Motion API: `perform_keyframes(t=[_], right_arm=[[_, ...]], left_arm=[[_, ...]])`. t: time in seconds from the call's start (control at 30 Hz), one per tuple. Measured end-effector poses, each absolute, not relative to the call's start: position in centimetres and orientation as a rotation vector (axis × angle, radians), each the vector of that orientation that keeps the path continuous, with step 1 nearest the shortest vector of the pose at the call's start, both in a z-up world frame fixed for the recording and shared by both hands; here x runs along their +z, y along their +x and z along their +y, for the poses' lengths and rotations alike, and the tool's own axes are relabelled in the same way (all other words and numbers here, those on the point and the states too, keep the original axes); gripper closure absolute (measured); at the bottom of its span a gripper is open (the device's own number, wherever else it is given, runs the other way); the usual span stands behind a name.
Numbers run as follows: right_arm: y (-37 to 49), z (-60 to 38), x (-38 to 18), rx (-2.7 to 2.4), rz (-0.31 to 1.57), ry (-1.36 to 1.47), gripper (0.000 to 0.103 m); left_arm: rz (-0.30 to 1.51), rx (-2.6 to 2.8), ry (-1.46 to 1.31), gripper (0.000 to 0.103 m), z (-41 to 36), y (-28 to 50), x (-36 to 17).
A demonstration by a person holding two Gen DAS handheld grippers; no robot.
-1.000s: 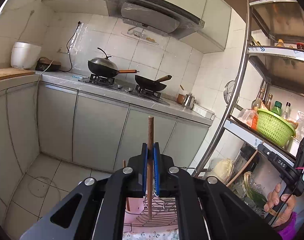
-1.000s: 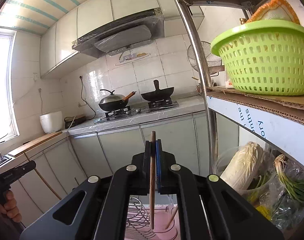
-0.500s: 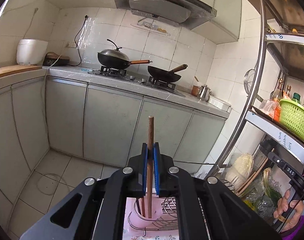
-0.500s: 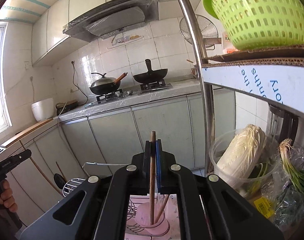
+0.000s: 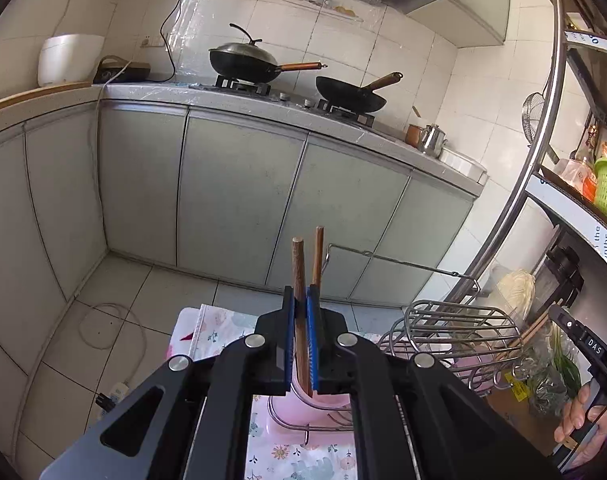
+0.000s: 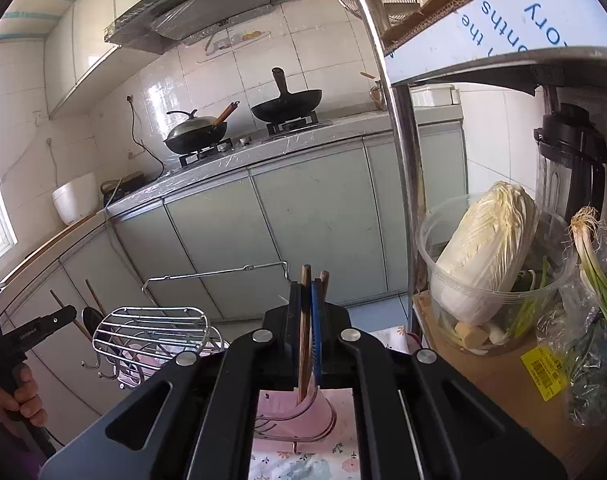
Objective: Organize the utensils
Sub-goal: 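Lower the chopsticks into the pink cup and open both grippers, then move both open grippers down toward the gold spoon and dark chopstick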
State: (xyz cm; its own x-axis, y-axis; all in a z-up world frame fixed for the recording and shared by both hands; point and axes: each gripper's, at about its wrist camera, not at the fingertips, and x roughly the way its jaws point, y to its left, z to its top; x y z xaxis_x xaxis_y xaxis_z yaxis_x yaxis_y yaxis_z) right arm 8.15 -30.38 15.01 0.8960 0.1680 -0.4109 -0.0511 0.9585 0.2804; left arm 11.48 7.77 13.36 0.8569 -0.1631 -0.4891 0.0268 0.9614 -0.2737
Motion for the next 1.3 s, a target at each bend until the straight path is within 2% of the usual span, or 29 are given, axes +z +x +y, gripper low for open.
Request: perform_keyframes(t=[0.3, 0.4, 0.47, 0.53, 0.63, 0.7, 0.77, 1.3], right_arm=[[9.0, -30.8, 14.3, 0.121, 0.465, 0.292, 0.098], [8.9, -31.0, 14.2, 0.130, 0.472, 0.310, 0.098], [8.9, -31.1, 14.0, 0.137, 0.484, 0.317, 0.097], [8.8, -31.2, 14.0, 0.133, 0.491, 0.322, 0.095], [8.5, -31.2, 14.0, 0.144, 0.499, 0.332, 0.079], [8.2, -31.2, 14.0, 0.142, 0.494, 0.326, 0.068], [7.8, -31.2, 14.1, 0.144, 0.493, 0.324, 0.065], [3.2, -30.7, 11.2, 0.187, 0.589, 0.371, 0.063]], left_arm=[[0.559, -0.094, -0.279, 0.098, 7.5, 12.8, 12.1], [0.556, -0.086, -0.287, 0.095, 7.6, 12.6, 12.0], [0.556, -0.083, -0.295, 0.086, 7.7, 12.5, 12.0], [0.547, -0.068, -0.306, 0.068, 7.9, 12.2, 12.1], [0.538, -0.076, -0.326, 0.059, 8.1, 11.9, 12.3], [0.535, -0.081, -0.323, 0.058, 8.1, 11.6, 12.4], [0.532, -0.079, -0.318, 0.058, 8.1, 11.3, 12.6], [0.552, -0.096, -0.340, 0.058, 8.8, 6.6, 11.7]])
